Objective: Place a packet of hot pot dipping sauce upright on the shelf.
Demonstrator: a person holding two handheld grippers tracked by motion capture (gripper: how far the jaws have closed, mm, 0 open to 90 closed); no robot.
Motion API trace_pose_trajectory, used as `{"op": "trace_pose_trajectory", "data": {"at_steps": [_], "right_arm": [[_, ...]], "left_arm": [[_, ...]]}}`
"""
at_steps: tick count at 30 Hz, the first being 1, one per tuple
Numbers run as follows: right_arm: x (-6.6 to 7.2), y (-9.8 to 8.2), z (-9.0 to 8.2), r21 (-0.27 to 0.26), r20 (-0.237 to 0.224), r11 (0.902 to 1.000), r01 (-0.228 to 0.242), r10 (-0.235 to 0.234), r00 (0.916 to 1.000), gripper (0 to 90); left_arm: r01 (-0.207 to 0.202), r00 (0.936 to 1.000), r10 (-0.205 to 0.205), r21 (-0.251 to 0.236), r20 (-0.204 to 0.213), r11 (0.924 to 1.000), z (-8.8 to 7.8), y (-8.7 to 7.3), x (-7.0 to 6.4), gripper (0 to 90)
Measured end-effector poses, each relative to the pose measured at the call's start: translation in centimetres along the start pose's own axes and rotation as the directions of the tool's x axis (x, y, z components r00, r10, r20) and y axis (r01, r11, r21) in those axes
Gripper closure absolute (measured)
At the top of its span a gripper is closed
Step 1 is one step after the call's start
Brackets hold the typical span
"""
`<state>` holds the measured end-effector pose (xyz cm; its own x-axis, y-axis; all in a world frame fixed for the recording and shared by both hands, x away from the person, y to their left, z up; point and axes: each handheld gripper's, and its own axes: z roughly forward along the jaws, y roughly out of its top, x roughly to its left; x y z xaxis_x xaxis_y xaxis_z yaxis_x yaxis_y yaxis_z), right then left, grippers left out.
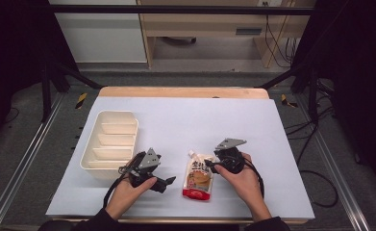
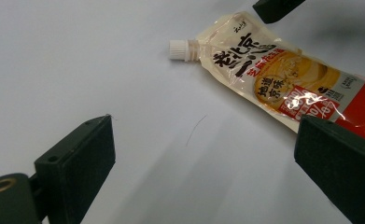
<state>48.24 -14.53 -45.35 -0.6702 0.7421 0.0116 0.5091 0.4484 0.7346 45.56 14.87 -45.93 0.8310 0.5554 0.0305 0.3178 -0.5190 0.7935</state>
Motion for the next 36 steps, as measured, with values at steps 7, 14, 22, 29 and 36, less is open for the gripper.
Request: {"op": "trace_pose_trajectory", "data": {"at_steps": [7, 14, 22, 29, 36], "right_arm": [[-0.4, 0.2, 1.4, 0.024, 0.001, 0.9991, -0.035, 0.035, 0.9994, 41.3], [-0.8, 0.1, 1.9, 0.041, -0.009, 0.998, -0.049, 0.05, 0.9987, 40.4], [-0.5, 0.1, 1.9, 0.049, -0.015, 0.9974, -0.053, 0.054, 0.9984, 42.9], [0.6, 0.2, 1.1, 0.043, -0.068, 0.9981, -0.043, 0.046, 0.9966, 45.9], [-0.2, 0.0, 1.1, 0.036, -0.005, 0.9985, -0.041, 0.042, 0.9991, 37.6]], "left_arm": [[-0.005, 1.0, 0.005, 0.008, 0.006, 1.0, 0.2, -0.1, -0.4, 5.2], [-0.01, 0.9999, 0.01, 0.005, 0.003, 0.9999, 0.2, 0.0, -0.4, 5.3], [-0.007, 1.0, 0.007, 0.001, -0.003, 1.0, 0.0, 0.0, -0.3, 5.4], [0.0, 1.0, 0.0, 0.004, -0.001, 1.0, 0.2, 0.0, -0.2, 5.4], [-0.011, 0.9999, 0.011, 0.008, 0.0, 0.9999, 0.2, 0.0, -0.4, 5.4]]}}
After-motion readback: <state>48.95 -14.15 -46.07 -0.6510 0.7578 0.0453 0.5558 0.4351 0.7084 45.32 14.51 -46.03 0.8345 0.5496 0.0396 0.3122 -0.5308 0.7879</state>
